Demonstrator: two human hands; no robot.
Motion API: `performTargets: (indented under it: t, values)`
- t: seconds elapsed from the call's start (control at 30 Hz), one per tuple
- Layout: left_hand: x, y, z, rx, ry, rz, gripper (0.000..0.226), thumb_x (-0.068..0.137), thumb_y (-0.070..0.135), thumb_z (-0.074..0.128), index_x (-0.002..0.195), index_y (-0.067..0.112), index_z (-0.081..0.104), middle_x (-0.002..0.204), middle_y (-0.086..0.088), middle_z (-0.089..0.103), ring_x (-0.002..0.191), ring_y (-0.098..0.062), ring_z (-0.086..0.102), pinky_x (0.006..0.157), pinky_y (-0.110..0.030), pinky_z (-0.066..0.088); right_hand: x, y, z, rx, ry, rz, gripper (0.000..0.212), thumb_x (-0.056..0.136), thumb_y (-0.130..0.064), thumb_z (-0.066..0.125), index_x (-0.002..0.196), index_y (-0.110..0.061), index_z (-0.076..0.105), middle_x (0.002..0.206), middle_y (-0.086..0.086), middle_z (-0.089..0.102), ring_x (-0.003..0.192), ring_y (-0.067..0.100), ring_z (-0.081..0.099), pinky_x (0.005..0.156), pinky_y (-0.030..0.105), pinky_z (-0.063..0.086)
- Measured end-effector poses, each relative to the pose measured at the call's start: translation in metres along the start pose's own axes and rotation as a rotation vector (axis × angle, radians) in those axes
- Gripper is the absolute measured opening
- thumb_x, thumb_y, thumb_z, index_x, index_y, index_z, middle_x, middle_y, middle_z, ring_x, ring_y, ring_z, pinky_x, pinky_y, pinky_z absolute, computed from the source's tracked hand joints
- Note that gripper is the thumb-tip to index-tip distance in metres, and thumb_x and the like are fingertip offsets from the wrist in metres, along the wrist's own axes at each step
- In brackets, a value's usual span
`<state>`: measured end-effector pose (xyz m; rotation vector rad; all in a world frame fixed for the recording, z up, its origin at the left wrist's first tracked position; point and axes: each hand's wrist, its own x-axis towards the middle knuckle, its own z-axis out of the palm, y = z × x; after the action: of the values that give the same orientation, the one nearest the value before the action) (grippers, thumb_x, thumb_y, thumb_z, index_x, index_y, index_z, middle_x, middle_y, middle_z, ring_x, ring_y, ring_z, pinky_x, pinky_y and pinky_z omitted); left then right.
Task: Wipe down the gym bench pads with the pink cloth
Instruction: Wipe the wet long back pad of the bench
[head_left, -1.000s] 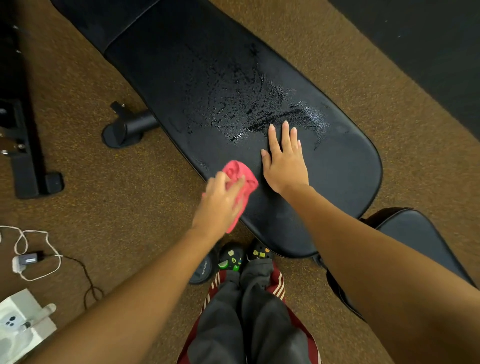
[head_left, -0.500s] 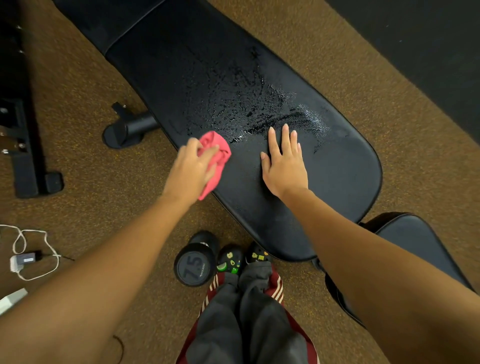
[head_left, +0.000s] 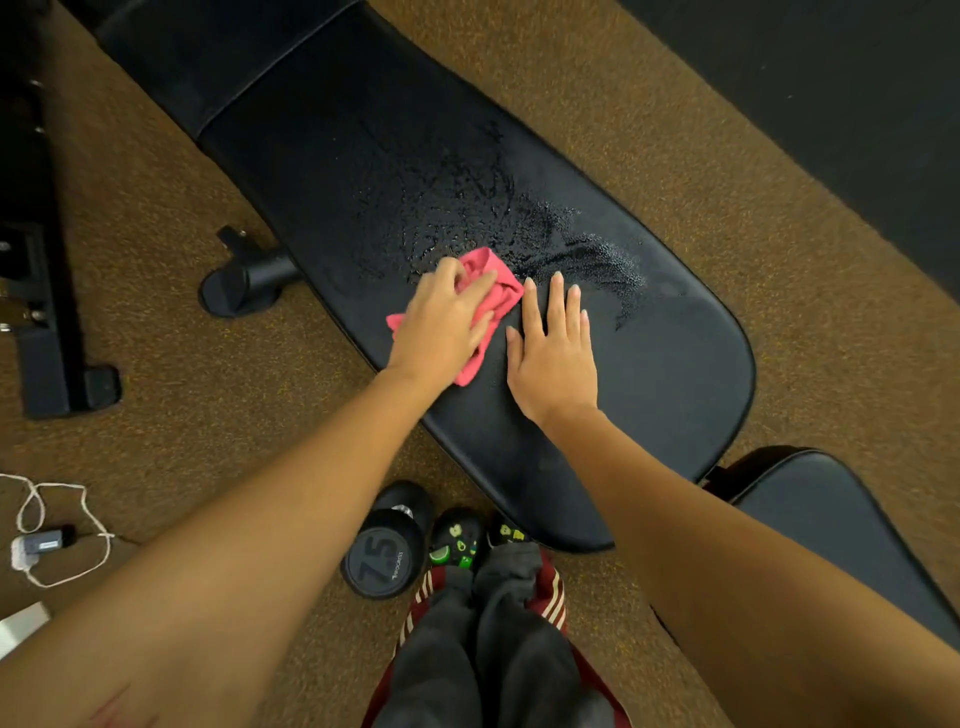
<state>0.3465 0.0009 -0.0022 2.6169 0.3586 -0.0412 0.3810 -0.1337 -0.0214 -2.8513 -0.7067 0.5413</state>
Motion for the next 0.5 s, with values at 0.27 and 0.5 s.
performTargets:
  t: [0.27, 0.5]
  values:
    - [0.022, -0.043, -0.012, 0.181, 0.032, -0.197, 0.047, 0.094, 0.021, 0.049, 0.14, 0.017, 0.041, 0.127, -0.02, 0.041, 0.107, -0.039, 0.042, 0.089, -0.05, 0.042, 0.001, 0.001, 0.01, -0.017, 0.086, 0.006, 0.056, 0.099, -0.037, 0.023, 0.149, -0.012, 0.021, 0.156, 0.018, 0.015, 0.144, 0.036, 0.013, 0.117, 0.042, 0.011]
    - [0.0, -0.011, 0.005, 0.146, 0.006, -0.053, 0.043, 0.09, 0.023, 0.044, 0.127, 0.003, 0.055, 0.104, -0.024, 0.054, 0.083, -0.04, 0.053, 0.072, -0.046, 0.051, 0.002, -0.001, 0.016, -0.017, 0.139, 0.04, 0.057, 0.096, -0.035, 0.021, 0.145, -0.009, 0.032, 0.151, 0.021, 0.027, 0.14, 0.039, 0.025, 0.114, 0.045, 0.02]
